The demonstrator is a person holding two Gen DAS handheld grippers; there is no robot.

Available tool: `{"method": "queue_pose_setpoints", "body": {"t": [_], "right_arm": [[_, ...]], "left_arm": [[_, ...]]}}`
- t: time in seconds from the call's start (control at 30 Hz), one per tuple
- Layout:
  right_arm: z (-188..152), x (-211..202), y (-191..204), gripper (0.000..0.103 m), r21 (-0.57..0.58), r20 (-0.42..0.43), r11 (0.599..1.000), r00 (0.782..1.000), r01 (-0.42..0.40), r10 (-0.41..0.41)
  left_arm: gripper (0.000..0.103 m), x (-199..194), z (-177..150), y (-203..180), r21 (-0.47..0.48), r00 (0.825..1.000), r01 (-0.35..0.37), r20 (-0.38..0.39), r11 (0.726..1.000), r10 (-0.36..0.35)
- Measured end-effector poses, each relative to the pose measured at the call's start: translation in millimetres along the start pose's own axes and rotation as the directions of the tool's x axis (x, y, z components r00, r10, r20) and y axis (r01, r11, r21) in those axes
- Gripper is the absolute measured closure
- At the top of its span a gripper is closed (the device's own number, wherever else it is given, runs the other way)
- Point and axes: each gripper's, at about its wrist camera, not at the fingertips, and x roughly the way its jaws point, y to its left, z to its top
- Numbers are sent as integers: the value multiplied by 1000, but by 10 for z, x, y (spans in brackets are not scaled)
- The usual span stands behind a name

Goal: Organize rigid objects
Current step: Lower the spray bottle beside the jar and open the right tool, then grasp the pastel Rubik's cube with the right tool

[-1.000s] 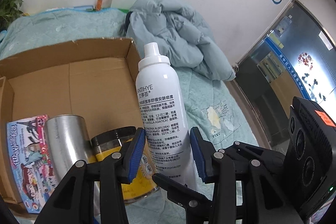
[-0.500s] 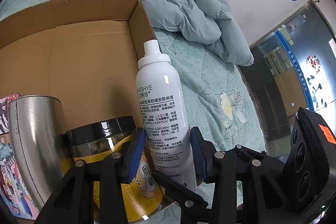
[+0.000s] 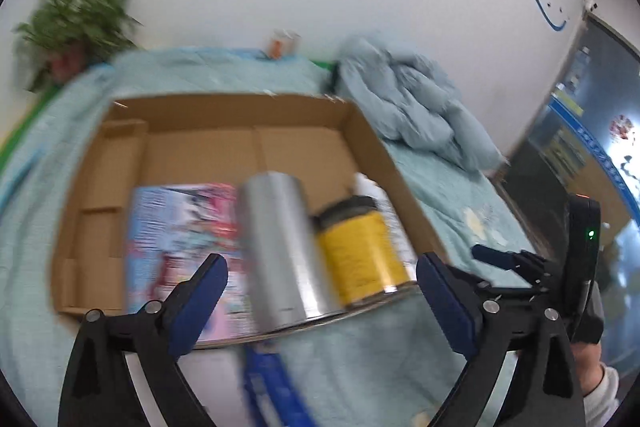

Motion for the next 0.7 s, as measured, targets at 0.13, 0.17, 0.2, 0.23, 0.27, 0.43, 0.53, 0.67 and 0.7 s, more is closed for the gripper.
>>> {"method": "queue_pose_setpoints", "body": {"t": [0.13, 0.17, 0.2, 0.23, 0.27, 0.43, 0.53, 0.67, 0.7], "right_arm": [[43, 26, -201, 25, 81, 85, 997, 996, -15, 9], [66, 64, -278, 27, 116, 72, 993, 997, -5, -4], [81, 106, -342, 40, 144, 55, 990, 998, 7, -15], [82, 149, -370, 60, 153, 36, 988, 999, 25, -31], [74, 199, -359, 69, 144, 15, 989, 999, 44, -47], [-84, 298, -225, 96, 108, -15, 989, 995, 98, -97], [-102, 209, -118, 96, 74, -15, 987, 990, 144, -143], [-101, 20, -14, 92, 45, -8, 989, 990, 144, -144], [-120, -51, 36, 67, 36, 15, 990, 991, 136, -136]], "left_arm": [[6, -410, -116, 454, -46, 988, -134, 65, 990, 137], [6, -467, -143, 574, -65, 983, -163, 73, 985, 167], [6, -531, -184, 723, -89, 977, -191, 76, 977, 198], [6, -590, -234, 868, -114, 970, -222, 74, 968, 232], [6, -633, -272, 967, -130, 964, -244, 74, 961, 255], [6, -879, -516, 1269, -123, 946, -303, 78, 945, 313], [6, -1107, -592, 1284, -97, 943, -305, 104, 947, 315], [6, -1679, -512, 1216, -85, 914, -341, 202, 936, 352], [5, -1867, -478, 1187, -86, 907, -339, 237, 937, 349]]}}
